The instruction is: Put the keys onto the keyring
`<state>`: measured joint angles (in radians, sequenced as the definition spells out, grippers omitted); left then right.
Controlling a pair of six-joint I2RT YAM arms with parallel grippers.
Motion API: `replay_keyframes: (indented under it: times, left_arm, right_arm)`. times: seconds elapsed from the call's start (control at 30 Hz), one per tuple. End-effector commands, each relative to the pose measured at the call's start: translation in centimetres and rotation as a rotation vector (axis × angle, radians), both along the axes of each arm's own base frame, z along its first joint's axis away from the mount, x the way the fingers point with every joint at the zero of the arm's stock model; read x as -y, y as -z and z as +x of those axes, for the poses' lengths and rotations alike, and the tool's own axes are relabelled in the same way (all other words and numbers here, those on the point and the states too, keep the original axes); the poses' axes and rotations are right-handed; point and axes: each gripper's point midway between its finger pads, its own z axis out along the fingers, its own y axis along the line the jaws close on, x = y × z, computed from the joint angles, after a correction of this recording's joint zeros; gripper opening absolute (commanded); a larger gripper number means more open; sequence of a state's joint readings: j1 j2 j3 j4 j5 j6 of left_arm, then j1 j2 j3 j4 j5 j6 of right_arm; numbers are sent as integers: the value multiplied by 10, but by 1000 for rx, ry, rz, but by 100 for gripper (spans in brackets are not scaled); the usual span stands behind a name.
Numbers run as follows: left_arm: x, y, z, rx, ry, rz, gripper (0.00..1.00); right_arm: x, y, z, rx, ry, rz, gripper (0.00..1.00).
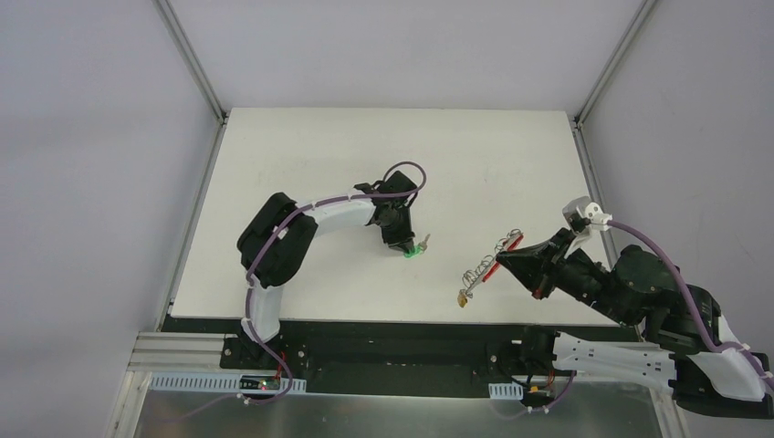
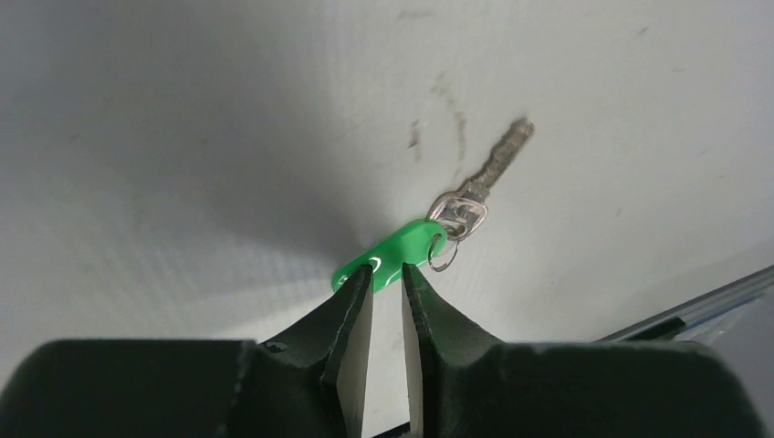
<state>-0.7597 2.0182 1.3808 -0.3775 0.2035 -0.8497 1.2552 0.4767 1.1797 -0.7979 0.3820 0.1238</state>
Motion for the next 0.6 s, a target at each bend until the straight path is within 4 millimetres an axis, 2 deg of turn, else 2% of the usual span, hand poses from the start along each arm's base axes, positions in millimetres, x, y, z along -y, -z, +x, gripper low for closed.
replay_keyframes:
  times: [0.0, 0.33, 0.43, 0.57]
  left_arm:
    - [-56, 14, -28, -6, -2, 185, 18]
    - [-120, -2, -56, 23, -71, 216, 18]
    - [-124, -21, -56, 71, -81, 191, 21]
    - [-114, -50, -53, 108, -75, 133, 34]
  right_arm:
    - [-12, -14, 0, 9, -19, 56, 0]
    - [-26, -15, 0, -4, -46, 44, 0]
    - [-30, -14, 0, -5, -52, 37, 0]
    - [-36, -14, 1, -7, -59, 32, 0]
